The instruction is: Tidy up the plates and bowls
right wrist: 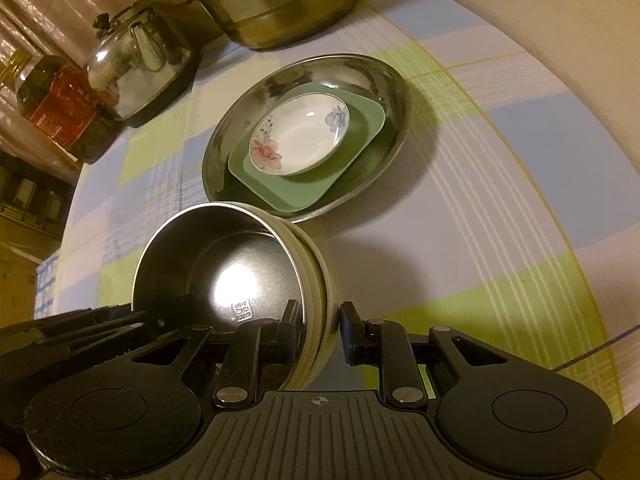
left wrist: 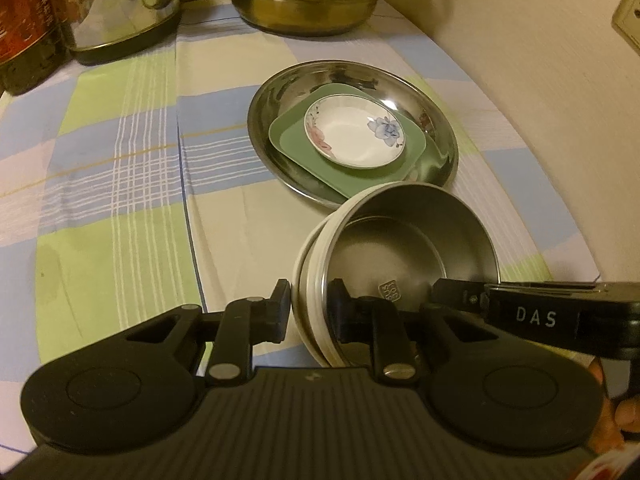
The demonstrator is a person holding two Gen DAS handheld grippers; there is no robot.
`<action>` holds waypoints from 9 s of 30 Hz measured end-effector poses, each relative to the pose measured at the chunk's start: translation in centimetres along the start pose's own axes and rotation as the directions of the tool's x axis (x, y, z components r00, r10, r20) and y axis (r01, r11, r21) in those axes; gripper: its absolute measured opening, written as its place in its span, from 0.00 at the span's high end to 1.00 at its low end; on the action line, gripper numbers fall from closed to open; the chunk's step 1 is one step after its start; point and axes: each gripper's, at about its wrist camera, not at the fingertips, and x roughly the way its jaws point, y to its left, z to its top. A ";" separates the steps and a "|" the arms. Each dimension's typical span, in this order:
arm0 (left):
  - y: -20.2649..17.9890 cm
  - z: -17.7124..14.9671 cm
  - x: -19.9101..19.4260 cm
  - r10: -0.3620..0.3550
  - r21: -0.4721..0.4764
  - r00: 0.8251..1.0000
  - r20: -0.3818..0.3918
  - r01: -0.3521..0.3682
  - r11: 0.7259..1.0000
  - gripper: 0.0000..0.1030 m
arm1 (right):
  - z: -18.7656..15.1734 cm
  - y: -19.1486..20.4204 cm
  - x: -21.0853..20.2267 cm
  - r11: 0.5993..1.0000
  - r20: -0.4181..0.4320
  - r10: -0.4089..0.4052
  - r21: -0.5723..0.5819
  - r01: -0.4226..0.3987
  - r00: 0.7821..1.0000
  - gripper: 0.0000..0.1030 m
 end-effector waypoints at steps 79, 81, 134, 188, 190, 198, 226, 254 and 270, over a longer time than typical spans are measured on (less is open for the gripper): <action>1.3 16.3 5.2 -0.136 0.037 0.990 0.040 0.135 0.990 0.82 | 16.1 0.1 2.2 0.995 -0.016 -0.043 0.088 0.044 0.999 0.80; 1.5 16.4 5.8 -0.137 0.031 0.990 0.028 0.136 0.990 0.81 | 16.3 0.0 2.7 0.994 -0.029 -0.045 0.094 0.047 0.999 0.80; 2.0 16.1 8.2 -0.123 0.021 0.992 -0.005 0.124 0.992 0.80 | 16.0 -2.1 5.2 0.990 -0.031 0.016 0.141 -0.012 0.999 0.80; 2.1 14.9 6.1 -0.175 0.067 0.984 -0.019 0.175 0.982 0.84 | 15.7 -0.3 1.9 0.982 -0.010 -0.016 0.186 0.018 1.000 0.89; 2.1 15.0 6.1 -0.177 0.067 0.984 -0.020 0.178 0.982 0.85 | 15.8 -0.7 1.9 0.975 -0.014 -0.001 0.222 0.004 1.000 0.89; 2.0 15.2 5.9 -0.184 0.068 0.983 -0.014 0.185 0.980 0.85 | 16.3 -2.3 1.7 0.939 -0.040 0.062 0.340 -0.045 0.997 0.89; 1.0 12.1 -0.6 -0.131 0.155 0.984 0.117 0.112 0.981 0.76 | 11.1 0.5 -4.2 0.998 0.244 -0.008 0.070 -0.009 0.970 0.61; -8.1 -12.1 -16.7 0.111 -0.027 0.968 0.226 -0.108 0.994 0.60 | -11.1 -0.9 -15.9 0.971 0.287 0.084 -0.241 -0.013 0.954 0.60; -10.9 -17.6 -20.0 0.136 -0.081 0.968 0.211 -0.121 0.989 0.59 | -16.4 -1.4 -18.2 0.941 0.198 0.144 -0.332 -0.072 0.969 0.60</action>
